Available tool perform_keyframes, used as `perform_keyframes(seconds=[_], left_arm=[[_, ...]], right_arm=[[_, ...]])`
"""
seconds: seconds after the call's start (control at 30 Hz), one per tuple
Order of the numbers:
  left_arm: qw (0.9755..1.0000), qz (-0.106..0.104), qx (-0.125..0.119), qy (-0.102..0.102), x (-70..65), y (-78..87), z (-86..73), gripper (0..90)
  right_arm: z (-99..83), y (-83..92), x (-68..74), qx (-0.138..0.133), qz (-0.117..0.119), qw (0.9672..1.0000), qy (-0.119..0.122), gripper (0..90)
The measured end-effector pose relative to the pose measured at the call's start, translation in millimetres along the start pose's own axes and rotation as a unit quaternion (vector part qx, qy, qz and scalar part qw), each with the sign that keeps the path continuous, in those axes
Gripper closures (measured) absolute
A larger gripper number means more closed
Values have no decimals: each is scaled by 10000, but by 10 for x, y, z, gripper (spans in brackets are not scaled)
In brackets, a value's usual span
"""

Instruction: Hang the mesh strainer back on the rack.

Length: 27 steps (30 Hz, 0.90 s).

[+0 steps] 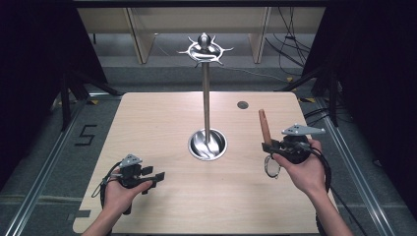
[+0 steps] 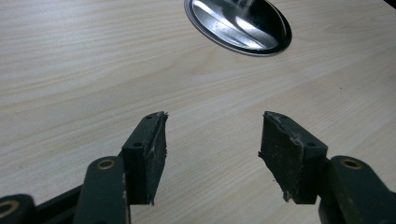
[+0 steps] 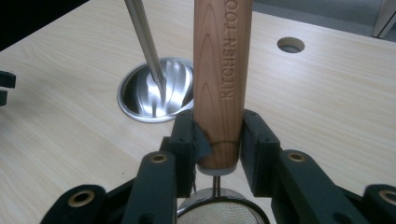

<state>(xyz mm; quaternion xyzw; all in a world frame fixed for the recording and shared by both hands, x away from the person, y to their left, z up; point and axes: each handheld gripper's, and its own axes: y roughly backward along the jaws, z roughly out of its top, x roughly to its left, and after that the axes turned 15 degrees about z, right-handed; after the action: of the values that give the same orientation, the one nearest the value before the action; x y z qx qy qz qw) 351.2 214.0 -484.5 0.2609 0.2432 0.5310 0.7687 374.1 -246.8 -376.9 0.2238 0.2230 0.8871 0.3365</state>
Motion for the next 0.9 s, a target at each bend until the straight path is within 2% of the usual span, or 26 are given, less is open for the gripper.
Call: perform_keyframes(seconds=[0.03,0.07,0.13,0.2,0.23,0.27,0.3,0.33,0.37,0.4,0.43,0.47,0.53,0.57,0.6,0.63,0.67,0.7,0.73,0.77,0.8,0.87,0.9], left_arm=[[10000,-12,-6,16,-2,2,1,400],[10000,-15,-18,22,-2,1,0,400],[10000,-17,-19,21,-1,2,0,400],[10000,-17,-21,23,-1,2,0,400],[10000,-18,-19,22,-1,2,0,400],[10000,-16,-19,21,-1,2,1,400],[10000,-16,-20,19,-2,3,1,400],[10000,-21,-17,18,-2,4,1,400],[10000,-21,-16,19,-2,4,1,400],[10000,-19,-16,18,-1,4,1,400],[10000,-16,-20,20,-2,4,1,400],[10000,-16,-22,19,-1,4,1,400],[10000,-15,-22,19,-1,4,1,400],[10000,-15,-21,20,-1,4,1,400],[10000,-15,-22,19,-1,3,1,400],[10000,-17,-22,21,-2,3,2,400],[10000,-17,-21,23,-2,3,2,400],[10000,-17,-25,21,-2,3,2,400],[10000,-17,-23,20,-1,3,2,400],[10000,-14,-22,18,-1,4,2,400],[10000,-16,-25,17,0,5,2,400],[10000,-13,-26,14,2,5,2,400],[10000,-22,-48,15,1,5,0,400]], right_arm=[[15,17,-10,45,-49,9999,129,695],[16,4,17,-21,38,10000,-52,695],[30,16,14,0,-24,10000,75,695],[48,19,30,-45,0,10000,35,695],[59,24,16,-77,-65,9997,210,695],[58,12,32,-171,-13,9998,138,695],[69,25,37,-118,-20,9998,145,695],[81,30,30,-156,-60,9996,239,695],[88,32,50,-158,-32,9998,138,696],[93,28,48,-201,-28,9996,186,695],[103,36,27,-192,-95,9990,390,695],[105,20,60,-296,-72,9993,197,695],[128,34,75,-221,-2,9997,120,696],[132,23,79,-320,-39,9994,148,696],[143,31,67,-299,-81,9990,309,695],[149,19,85,-376,-55,9991,213,696],[157,19,87,-404,-107,9988,258,695],[176,38,84,-306,-71,9991,301,695],[180,33,105,-304,-23,9994,184,695],[193,26,82,-369,-40,9986,365,695],[194,17,104,-481,-81,9984,281,695],[218,42,97,-407,-92,9983,415,695],[222,31,114,-464,-62,9984,317,696]])
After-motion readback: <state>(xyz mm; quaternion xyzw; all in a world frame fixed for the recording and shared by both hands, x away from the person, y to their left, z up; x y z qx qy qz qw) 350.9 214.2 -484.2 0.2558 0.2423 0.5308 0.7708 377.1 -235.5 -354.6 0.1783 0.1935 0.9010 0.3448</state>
